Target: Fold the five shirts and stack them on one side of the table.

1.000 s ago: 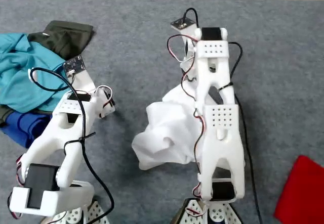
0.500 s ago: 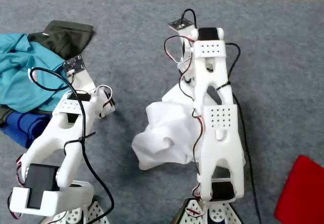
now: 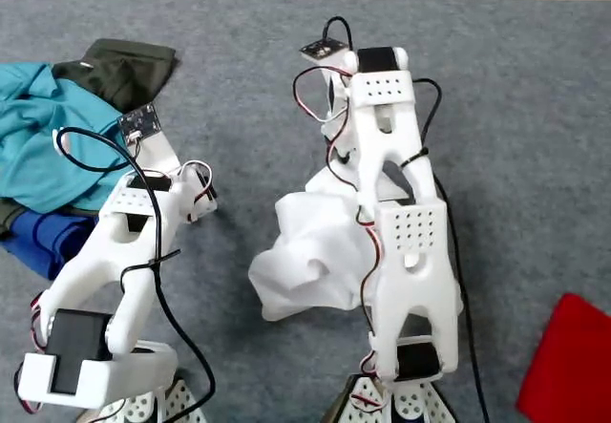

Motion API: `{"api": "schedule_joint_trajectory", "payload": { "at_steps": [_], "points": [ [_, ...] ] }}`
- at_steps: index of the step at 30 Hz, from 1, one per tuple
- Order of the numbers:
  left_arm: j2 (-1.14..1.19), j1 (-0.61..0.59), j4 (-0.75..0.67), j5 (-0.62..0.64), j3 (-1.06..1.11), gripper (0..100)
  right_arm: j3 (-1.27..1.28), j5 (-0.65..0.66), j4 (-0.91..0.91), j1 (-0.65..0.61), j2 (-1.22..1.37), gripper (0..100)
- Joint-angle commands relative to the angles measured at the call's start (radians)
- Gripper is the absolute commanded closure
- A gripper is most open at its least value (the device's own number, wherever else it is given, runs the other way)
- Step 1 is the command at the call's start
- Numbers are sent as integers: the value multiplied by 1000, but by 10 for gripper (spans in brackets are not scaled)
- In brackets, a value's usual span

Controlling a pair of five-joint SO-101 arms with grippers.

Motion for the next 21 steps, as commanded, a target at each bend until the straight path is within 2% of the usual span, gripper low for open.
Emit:
{"api": "schedule_joint_trajectory", "payload": {
  "at_steps": [1, 8, 15, 18, 21],
  "points": [
    [-4, -9, 3, 5, -48, 875, -4, 37, 2, -16, -47, 912],
    [-4, -9, 3, 5, -46, 875, 2, 54, 0, -12, -44, 909],
    [-4, -9, 3, 5, -44, 875, -38, 64, 5, -12, 36, 696],
    [-4, -9, 3, 5, -44, 875, -68, 78, 9, -13, 65, 740],
    [-4, -9, 3, 5, -44, 875, -88, 74, 14, -12, 65, 868]
  ]
}}
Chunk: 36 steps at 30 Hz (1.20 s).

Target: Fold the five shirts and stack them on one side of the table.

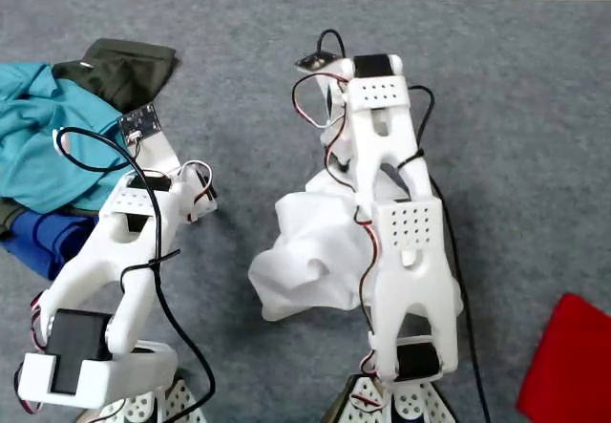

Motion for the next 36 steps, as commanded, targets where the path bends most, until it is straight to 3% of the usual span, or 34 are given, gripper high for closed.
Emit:
{"api": "schedule_joint_trajectory", "payload": {
  "at_steps": [1, 16, 21, 28, 36],
  "points": [
    [-4, -9, 3, 5, -44, 875, -54, 8, 14, -10, -7, 913],
    [-4, -9, 3, 5, -49, 875, -93, -34, 14, 1, -8, 953],
    [-4, -9, -2, 5, -51, 875, -165, -118, 20, 10, -25, 955],
    [-4, -11, -3, 5, -51, 875, -383, -207, 15, -4, -196, 956],
    [-7, -11, 2, 5, -51, 875, -641, -207, -43, -41, -456, 963]
  ]
}}
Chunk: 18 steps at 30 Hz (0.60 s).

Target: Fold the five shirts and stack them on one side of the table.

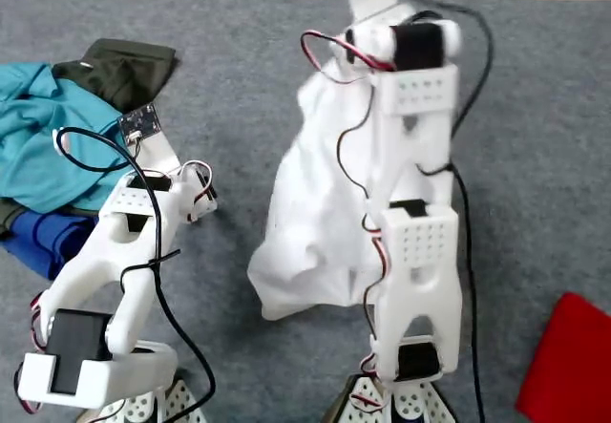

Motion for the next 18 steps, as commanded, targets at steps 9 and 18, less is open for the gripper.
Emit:
{"api": "schedule_joint_trajectory", "payload": {
  "at_steps": [9, 18],
  "points": [
    [-10, -55, 3, 5, -51, 875, -48, -6, -83, -90, -552, 995],
    [-10, -55, -2, 6, -51, 875, -24, -5, 20, 31, -776, 995]
  ]
}}
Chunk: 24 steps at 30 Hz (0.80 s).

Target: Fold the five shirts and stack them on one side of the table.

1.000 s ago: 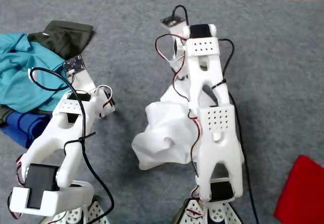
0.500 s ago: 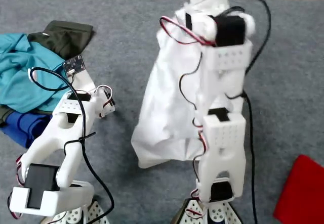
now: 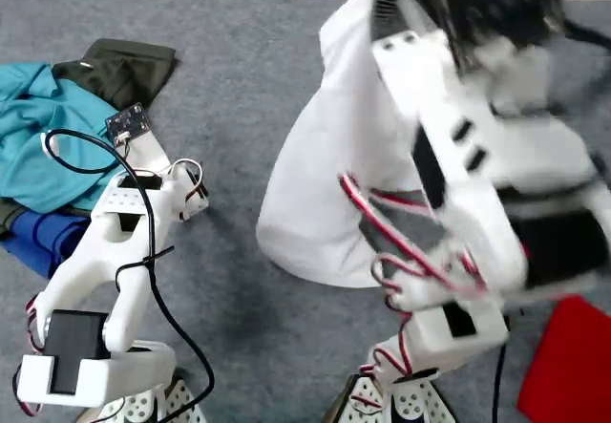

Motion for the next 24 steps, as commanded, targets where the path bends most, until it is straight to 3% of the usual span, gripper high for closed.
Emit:
{"api": "schedule_joint_trajectory", "payload": {
  "at_steps": [1, 6, 11, 17, 24],
  "points": [
    [-10, -11, -2, 6, -51, 875, 38, -5, 15, 85, -120, 995],
    [-12, -12, 3, 6, -52, 873, 386, -5, 17, 183, -352, 995],
    [-12, -14, 43, 6, -106, 871, 877, -2, 14, 170, -676, 995],
    [-2, 0, 330, 6, -384, 871, 1426, 100, 14, 171, -1059, 995],
    [-1, 147, 571, 6, -652, 871, 1899, 196, 14, 173, -1422, 995]
  ]
}}
